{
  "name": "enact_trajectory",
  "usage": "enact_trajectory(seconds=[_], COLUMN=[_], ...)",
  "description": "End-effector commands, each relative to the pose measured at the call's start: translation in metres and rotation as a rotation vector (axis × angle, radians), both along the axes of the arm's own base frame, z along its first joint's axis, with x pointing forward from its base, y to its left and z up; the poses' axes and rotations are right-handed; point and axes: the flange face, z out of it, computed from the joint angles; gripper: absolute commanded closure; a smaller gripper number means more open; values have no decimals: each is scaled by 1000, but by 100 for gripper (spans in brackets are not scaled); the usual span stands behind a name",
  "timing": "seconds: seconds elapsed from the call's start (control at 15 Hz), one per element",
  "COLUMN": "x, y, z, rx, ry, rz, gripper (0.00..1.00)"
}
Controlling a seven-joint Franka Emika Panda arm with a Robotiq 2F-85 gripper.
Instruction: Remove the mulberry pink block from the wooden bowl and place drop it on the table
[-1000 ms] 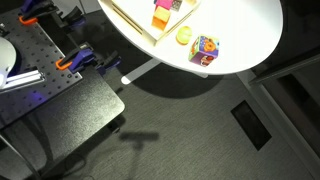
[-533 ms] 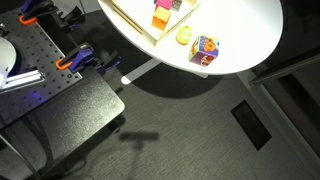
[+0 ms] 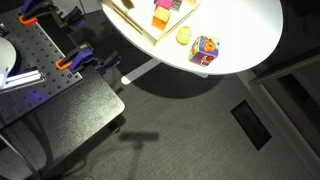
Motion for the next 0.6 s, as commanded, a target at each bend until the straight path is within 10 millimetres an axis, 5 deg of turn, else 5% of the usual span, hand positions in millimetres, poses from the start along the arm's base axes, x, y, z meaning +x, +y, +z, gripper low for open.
enact_trajectory(seconds=[0.0, 0.53], x=[28, 67], y=[-10, -34], z=[-17, -63], rx=[-15, -26], ry=[2, 114], rz=[34, 76], gripper=[0, 0])
